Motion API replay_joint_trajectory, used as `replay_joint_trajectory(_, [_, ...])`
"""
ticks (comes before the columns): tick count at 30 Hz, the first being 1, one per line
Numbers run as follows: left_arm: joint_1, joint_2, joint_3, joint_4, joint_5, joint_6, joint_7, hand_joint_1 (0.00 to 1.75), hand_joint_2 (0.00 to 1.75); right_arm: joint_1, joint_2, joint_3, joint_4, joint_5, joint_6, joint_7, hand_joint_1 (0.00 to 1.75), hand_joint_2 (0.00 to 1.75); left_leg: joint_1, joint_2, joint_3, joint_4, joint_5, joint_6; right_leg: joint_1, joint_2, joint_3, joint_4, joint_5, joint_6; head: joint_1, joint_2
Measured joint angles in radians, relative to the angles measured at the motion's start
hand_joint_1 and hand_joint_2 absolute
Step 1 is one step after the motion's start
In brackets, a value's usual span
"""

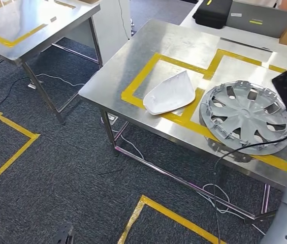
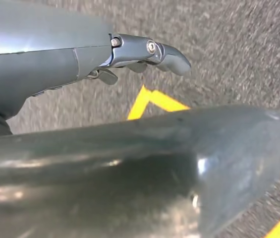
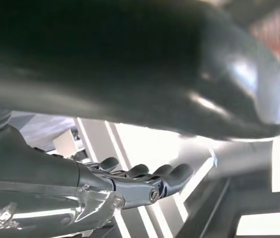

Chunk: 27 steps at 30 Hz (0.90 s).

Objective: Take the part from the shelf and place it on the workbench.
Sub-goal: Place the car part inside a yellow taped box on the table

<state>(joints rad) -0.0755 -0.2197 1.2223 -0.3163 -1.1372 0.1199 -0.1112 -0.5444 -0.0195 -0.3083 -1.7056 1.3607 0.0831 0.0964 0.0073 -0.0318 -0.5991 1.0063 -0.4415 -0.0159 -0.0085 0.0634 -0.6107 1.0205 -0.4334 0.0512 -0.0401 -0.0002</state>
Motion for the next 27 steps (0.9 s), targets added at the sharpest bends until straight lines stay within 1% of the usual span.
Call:
replay_joint_trajectory(2, [0.001, 0.002, -0.005, -0.005, -0.012, -0.008, 0.024, 0.0, 0.0, 0.034, -0.005, -0.046, -0.11, -0.057, -0.032, -0.023, 0.0, 0.0, 0.0, 0.0, 0.0, 0.0, -0.001, 0.0, 0.0, 0.001, 0.0, 0.0, 0.0, 0.0, 0.0, 0.0])
replay_joint_trajectory(4, [0.001, 0.002, -0.005, -0.005, -0.016, -0.011, 0.033, 0.0, 0.0, 0.044, -0.005, -0.063, -0.149, -0.08, -0.046, -0.03, 0.0, 0.0, 0.0, 0.0, 0.001, 0.0, -0.001, 0.0, 0.0, 0.002, 0.0, 0.0, 0.0, -0.001, -0.001, 0.0])
replay_joint_trajectory(7, [0.001, 0.002, -0.006, -0.006, -0.019, -0.01, 0.036, 0.0, 0.0, 0.052, -0.005, -0.069, -0.167, -0.09, -0.052, -0.032, 0.0, 0.0, 0.0, 0.0, 0.001, 0.0, -0.001, 0.0, 0.0, 0.002, 0.0, 0.0, -0.001, -0.001, -0.001, 0.0])
replay_joint_trajectory(8, [0.001, 0.001, -0.007, -0.006, -0.023, -0.008, 0.04, 0.0, 0.0, 0.063, -0.005, -0.08, -0.196, -0.107, -0.064, -0.036, 0.0, 0.0, 0.0, 0.0, 0.001, 0.0, -0.001, 0.0, 0.0, 0.002, 0.0, 0.0, -0.001, -0.001, -0.001, 0.0])
replay_joint_trajectory(9, [0.001, -0.001, -0.013, -0.007, -0.03, -0.006, 0.037, 0.0, 0.0, 0.097, -0.002, -0.113, -0.27, -0.157, -0.098, -0.051, 0.0, 0.0, 0.0, 0.0, 0.001, 0.0, -0.001, 0.0, 0.0, 0.001, 0.0, 0.0, -0.001, -0.001, 0.0, 0.0])
replay_joint_trajectory(12, [0.004, -0.008, -0.027, -0.012, -0.049, -0.005, 0.009, 0.0, 0.0, 0.238, 0.022, -0.244, -0.516, -0.35, -0.218, -0.125, 0.0, 0.0, 0.0, 0.0, 0.001, 0.0, -0.003, 0.001, 0.001, 0.0, 0.0, 0.0, -0.003, -0.002, 0.0, 0.0])
replay_joint_trajectory(14, [0.004, -0.012, -0.028, -0.015, -0.046, -0.007, 0.003, 0.0, 0.0, 0.308, 0.047, -0.309, -0.591, -0.414, -0.296, -0.183, 0.0, 0.0, 0.001, 0.0, 0.001, 0.0, -0.003, 0.0, 0.001, 0.0, 0.001, 0.0, -0.004, -0.002, 0.0, 0.0])
replay_joint_trajectory(16, [0.004, -0.017, -0.026, -0.017, -0.039, -0.01, 0.007, 0.0, 0.0, 0.377, 0.078, -0.368, -0.633, -0.472, -0.423, -0.245, 0.0, 0.0, 0.001, 0.0, 0.002, -0.001, -0.004, 0.0, 0.001, 0.001, 0.001, 0.0, -0.005, -0.002, 0.0, 0.0])
replay_joint_trajectory(17, [0.003, -0.019, -0.025, -0.018, -0.039, -0.012, 0.015, 0.0, 0.0, 0.412, 0.094, -0.395, -0.641, -0.518, -0.51, -0.276, 0.0, 0.0, 0.001, 0.0, 0.002, -0.001, -0.004, 0.0, 0.001, 0.0, 0.002, 0.0, -0.005, -0.002, 0.0, 0.0])
replay_joint_trajectory(19, [0.003, -0.022, -0.024, -0.018, -0.047, -0.018, 0.036, 0.0, 0.0, 0.48, 0.13, -0.446, -0.644, -0.651, -0.677, -0.341, 0.0, 0.0, 0.001, 0.0, 0.003, -0.001, -0.005, 0.0, 0.001, 0.0, 0.002, 0.0, -0.006, -0.003, 0.0, 0.0])
replay_joint_trajectory(20, [0.003, -0.021, -0.024, -0.018, -0.053, -0.019, 0.043, 0.0, 0.0, 0.512, 0.153, -0.474, -0.644, -0.725, -0.735, -0.37, 0.0, 0.0, 0.001, 0.001, 0.003, -0.001, -0.006, -0.001, 0.001, 0.001, 0.002, 0.0, -0.006, -0.003, 0.0, 0.0])
replay_joint_trajectory(21, [0.003, -0.021, -0.023, -0.018, -0.056, -0.017, 0.044, 0.0, 0.0, 0.544, 0.179, -0.501, -0.643, -0.791, -0.764, -0.383, 0.0, 0.0, 0.001, 0.001, 0.004, -0.001, -0.007, -0.001, 0.002, 0.001, 0.003, 0.0, -0.007, -0.003, 0.0, 0.0])
replay_joint_trajectory(22, [0.002, -0.02, -0.022, -0.017, -0.054, -0.014, 0.039, 0.0, 0.0, 0.579, 0.206, -0.529, -0.641, -0.836, -0.775, -0.364, 0.0, 0.0, 0.001, 0.001, 0.005, -0.001, -0.008, -0.002, 0.002, 0.001, 0.003, 0.0, -0.007, -0.003, 0.0, 0.0])
replay_joint_trajectory(23, [0.001, -0.019, -0.021, -0.017, -0.048, -0.011, 0.03, 0.0, 0.0, 0.618, 0.229, -0.552, -0.639, -0.848, -0.777, -0.309, 0.0, 0.0, 0.001, 0.001, 0.005, -0.001, -0.009, -0.002, 0.002, 0.001, 0.004, 0.0, -0.008, -0.003, 0.0, 0.0])
replay_joint_trajectory(24, [0.0, -0.018, -0.017, -0.017, -0.039, -0.008, 0.019, 0.0, 0.0, 0.661, 0.249, -0.568, -0.637, -0.82, -0.778, -0.212, 0.0, 0.0, 0.001, 0.001, 0.006, -0.001, -0.009, -0.001, 0.002, 0.0, 0.005, 0.0, -0.009, -0.003, 0.0, 0.0])
replay_joint_trajectory(25, [-0.001, -0.018, -0.011, -0.016, -0.025, -0.01, 0.008, 0.0, 0.0, 0.705, 0.265, -0.574, -0.634, -0.743, -0.779, -0.079, 0.0, 0.0, 0.001, 0.001, 0.006, -0.001, -0.01, -0.001, 0.002, 0.0, 0.006, 0.0, -0.01, -0.003, 0.0, 0.0])
replay_joint_trajectory(26, [-0.003, -0.018, -0.004, -0.015, -0.009, -0.019, 0.0, 0.0, 0.0, 0.747, 0.278, -0.572, -0.629, -0.631, -0.779, 0.066, 0.0, 0.0, 0.002, 0.001, 0.007, -0.001, -0.01, -0.002, 0.002, 0.0, 0.006, 0.0, -0.01, -0.004, 0.0, 0.0])
replay_joint_trajectory(27, [-0.005, -0.018, 0.005, -0.014, 0.007, -0.033, -0.008, 0.0, 0.0, 0.785, 0.29, -0.562, -0.621, -0.5, -0.779, 0.208, 0.0, 0.44, 0.002, 0.001, 0.007, -0.001, -0.01, -0.002, 0.002, 0.0, 0.006, 0.0, -0.01, -0.004, 0.0, 0.0])
